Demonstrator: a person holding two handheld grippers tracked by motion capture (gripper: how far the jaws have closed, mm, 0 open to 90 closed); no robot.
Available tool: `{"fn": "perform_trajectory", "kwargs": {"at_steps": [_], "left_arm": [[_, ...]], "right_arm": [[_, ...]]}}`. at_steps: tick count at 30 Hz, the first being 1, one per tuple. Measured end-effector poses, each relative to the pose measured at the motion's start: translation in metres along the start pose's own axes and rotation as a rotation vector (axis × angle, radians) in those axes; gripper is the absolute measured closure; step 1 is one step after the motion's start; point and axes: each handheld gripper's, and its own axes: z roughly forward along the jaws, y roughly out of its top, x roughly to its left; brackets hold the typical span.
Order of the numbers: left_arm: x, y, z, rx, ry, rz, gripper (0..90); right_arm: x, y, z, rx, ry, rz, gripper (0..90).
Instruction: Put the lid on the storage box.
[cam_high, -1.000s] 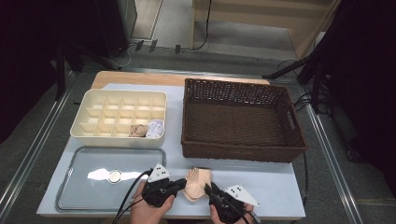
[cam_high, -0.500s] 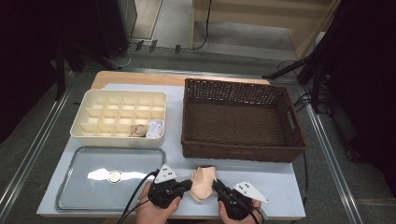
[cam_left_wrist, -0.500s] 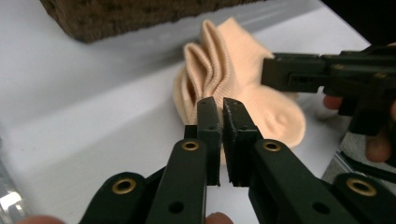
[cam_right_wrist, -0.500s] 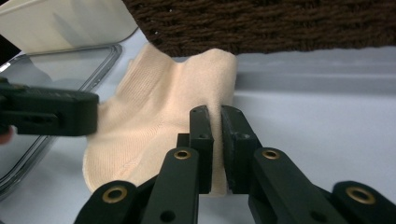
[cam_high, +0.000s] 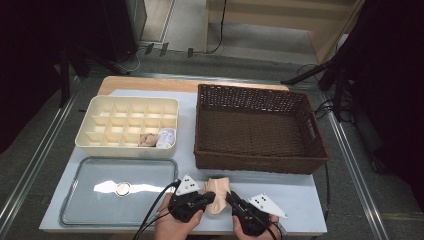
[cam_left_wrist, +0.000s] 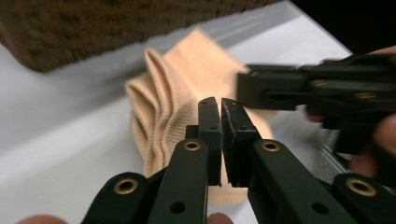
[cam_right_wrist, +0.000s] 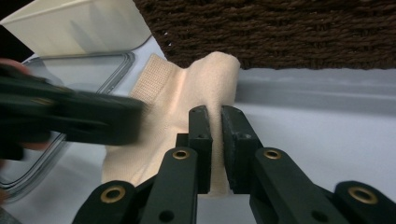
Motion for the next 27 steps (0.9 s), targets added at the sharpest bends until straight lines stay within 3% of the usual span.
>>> {"fn": "perform_trajectory", "kwargs": {"at_steps": [4,8,11,15,18,27], "left_arm": [[0.000,-0.002,0.012,0.021,0.016,-0.001,90.0],[0.001,-0.004,0.015,0.031,0.023,-0.004,90.0],[0.002,-0.005,0.017,0.028,0.028,-0.008,90.0],[0.005,-0.006,0.017,0.026,0.008,-0.028,90.0],[0.012,-0.006,0.015,0.033,-0.029,-0.049,90.0],[0.020,-0.009,-0.006,0.033,-0.033,0.005,82.0]], "right_arm": [[0.001,0.001,-0.002,-0.007,0.014,-0.002,83.6],[0.000,0.002,-0.003,-0.012,0.036,0.025,84.5],[0.003,0.004,-0.004,-0.021,0.058,0.018,85.3],[0.011,0.005,-0.004,-0.032,0.072,-0.002,85.8],[0.021,0.004,-0.001,-0.045,0.082,-0.027,85.8],[0.032,0.001,0.006,-0.073,0.115,-0.023,85.2]]}}
